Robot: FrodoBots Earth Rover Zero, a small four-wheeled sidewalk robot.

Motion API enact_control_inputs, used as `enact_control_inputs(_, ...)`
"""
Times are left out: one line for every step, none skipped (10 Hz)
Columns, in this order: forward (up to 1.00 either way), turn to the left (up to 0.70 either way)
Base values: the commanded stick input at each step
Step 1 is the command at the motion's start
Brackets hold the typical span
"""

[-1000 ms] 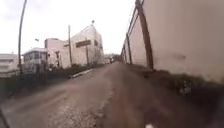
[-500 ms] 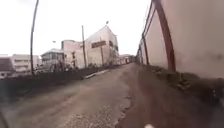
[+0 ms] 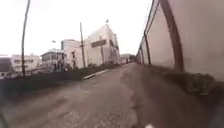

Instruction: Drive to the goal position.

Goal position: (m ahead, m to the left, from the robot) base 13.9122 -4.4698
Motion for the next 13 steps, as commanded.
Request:
enact_control_inputs(0.85,-0.34)
enact_control_inputs(0.85,-0.34)
enact_control_inputs(0.85,-0.13)
enact_control_inputs(0.85,0.0)
enact_control_inputs(0.85,0.0)
enact_control_inputs(0.85,-0.18)
enact_control_inputs(0.85,-0.34)
enact_control_inputs(0.85,-0.34)
enact_control_inputs(0.85,-0.34)
enact_control_inputs(0.85,-0.31)
enact_control_inputs(0.85,-0.24)
enact_control_inputs(0.85,-0.12)
enact_control_inputs(0.85,-0.05)
